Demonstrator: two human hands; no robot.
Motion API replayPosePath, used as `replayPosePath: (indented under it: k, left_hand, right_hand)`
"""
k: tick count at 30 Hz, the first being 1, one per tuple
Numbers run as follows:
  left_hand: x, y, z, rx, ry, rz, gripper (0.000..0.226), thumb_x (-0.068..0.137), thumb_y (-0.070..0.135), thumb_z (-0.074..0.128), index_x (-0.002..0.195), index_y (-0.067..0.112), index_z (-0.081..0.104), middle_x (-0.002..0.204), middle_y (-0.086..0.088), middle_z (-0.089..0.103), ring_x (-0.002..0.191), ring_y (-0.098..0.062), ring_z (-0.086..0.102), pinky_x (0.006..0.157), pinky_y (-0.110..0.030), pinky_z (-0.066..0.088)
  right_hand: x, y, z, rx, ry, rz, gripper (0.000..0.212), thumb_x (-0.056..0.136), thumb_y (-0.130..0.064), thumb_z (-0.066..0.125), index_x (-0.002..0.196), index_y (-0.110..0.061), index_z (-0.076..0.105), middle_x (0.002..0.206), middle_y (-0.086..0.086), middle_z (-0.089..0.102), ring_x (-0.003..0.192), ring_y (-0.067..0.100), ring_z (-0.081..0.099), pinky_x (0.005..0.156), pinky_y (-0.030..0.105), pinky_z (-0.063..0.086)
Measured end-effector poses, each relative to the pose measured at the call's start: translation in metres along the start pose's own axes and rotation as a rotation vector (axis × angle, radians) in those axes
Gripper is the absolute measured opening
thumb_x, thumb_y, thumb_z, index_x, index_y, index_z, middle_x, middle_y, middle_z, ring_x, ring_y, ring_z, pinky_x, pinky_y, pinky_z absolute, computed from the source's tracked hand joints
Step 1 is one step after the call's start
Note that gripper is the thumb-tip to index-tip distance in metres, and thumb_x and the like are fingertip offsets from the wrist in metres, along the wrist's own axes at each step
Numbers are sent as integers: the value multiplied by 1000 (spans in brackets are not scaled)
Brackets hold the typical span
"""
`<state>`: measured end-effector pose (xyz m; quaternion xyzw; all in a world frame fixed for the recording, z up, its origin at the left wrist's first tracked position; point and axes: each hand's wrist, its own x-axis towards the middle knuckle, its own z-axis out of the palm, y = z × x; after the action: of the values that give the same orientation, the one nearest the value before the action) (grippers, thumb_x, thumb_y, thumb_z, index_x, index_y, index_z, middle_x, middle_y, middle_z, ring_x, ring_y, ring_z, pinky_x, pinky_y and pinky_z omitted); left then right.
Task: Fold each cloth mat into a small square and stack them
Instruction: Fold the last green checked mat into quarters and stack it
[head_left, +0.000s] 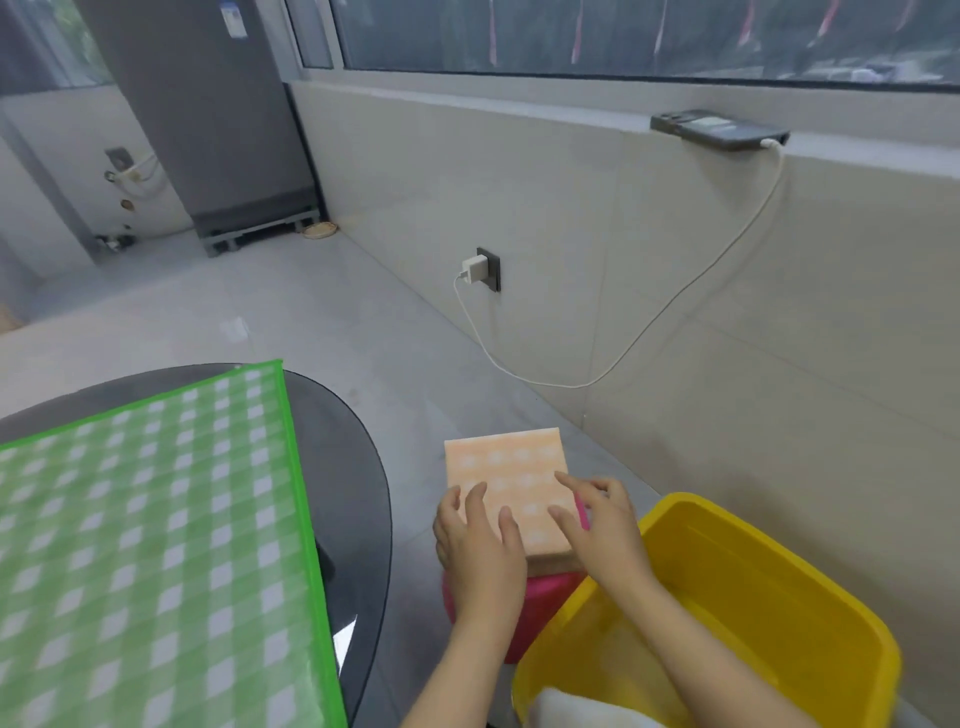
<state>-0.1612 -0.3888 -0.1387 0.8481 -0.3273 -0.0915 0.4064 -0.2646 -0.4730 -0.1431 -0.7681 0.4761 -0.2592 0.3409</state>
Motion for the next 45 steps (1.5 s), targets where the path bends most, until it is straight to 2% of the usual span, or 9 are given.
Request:
replayPosePath:
  k: [6, 12, 15, 19, 27, 31, 37, 40, 45]
  left_hand:
    - [-12, 45, -85, -171, 63, 278, 41, 93, 30, 41, 131, 15, 46, 128, 7, 33, 120, -5, 30, 106, -27, 31]
    - [-35, 16, -191, -68, 99, 449, 39, 93, 26, 45, 131, 18, 47, 127, 8, 39, 117, 3, 29, 99, -8, 19]
    - [-51, -13, -244, 56, 100, 490, 37, 94, 23, 49, 131, 18, 47, 127, 8, 39, 115, 6, 27, 98, -8, 19]
    - [-76, -55, -304, 270, 84, 483, 49, 89, 39, 37, 127, 13, 53, 126, -2, 49, 118, -14, 45, 98, -16, 28]
    - [-124, -141, -369, 490, -67, 445, 39, 83, 39, 43, 107, 17, 65, 104, -1, 62, 92, -19, 64, 76, -29, 55]
    - [-141, -173, -378, 420, -130, 424, 31, 84, 45, 49, 106, 27, 62, 106, 6, 58, 100, -8, 53, 87, -24, 45]
    - [-152, -182, -385, 251, -234, 334, 53, 77, 65, 40, 121, 40, 55, 132, 24, 33, 128, 8, 24, 105, -9, 17]
    - [-154, -184, -389, 159, -293, 279, 53, 71, 76, 45, 115, 49, 55, 134, 36, 22, 130, 16, 16, 104, -3, 14]
    - [-154, -181, -389, 117, -334, 287, 54, 66, 78, 42, 106, 47, 64, 133, 36, 29, 133, 17, 12, 107, -6, 11]
  right_hand:
    - [-11, -91, -55, 114, -33, -296, 33, 85, -28, 65, 114, -41, 57, 97, -17, 48, 80, 3, 56, 73, 20, 45]
    - [-50, -174, -70, 40, -177, -549, 33, 84, -28, 67, 115, -36, 60, 93, -14, 54, 75, 4, 54, 67, 10, 40]
    - [-78, -210, -51, 43, -247, -643, 31, 83, -26, 68, 112, -34, 62, 89, -10, 56, 74, 4, 53, 68, 9, 41]
    - [-115, -246, -10, -46, -382, -764, 33, 83, -34, 67, 116, -31, 63, 93, -9, 57, 74, 1, 53, 71, 10, 39]
    - [-175, -271, 62, -285, -682, -926, 37, 86, -47, 59, 120, -34, 59, 111, -11, 59, 98, 4, 55, 86, 26, 46]
    - [-194, -266, 87, -342, -760, -1036, 45, 78, -57, 57, 113, -30, 65, 108, -5, 62, 100, 14, 54, 88, 32, 45]
    - [-205, -254, 95, -328, -796, -1107, 53, 73, -70, 54, 114, -37, 62, 118, -4, 57, 108, 16, 50, 96, 27, 37]
    - [-205, -250, 98, -284, -803, -1081, 45, 74, -70, 53, 108, -41, 62, 121, -7, 56, 112, 11, 46, 97, 25, 32]
    - [-213, -245, 104, -209, -791, -1081, 21, 81, -56, 57, 92, -38, 60, 115, -12, 56, 109, 2, 40, 94, 19, 29]
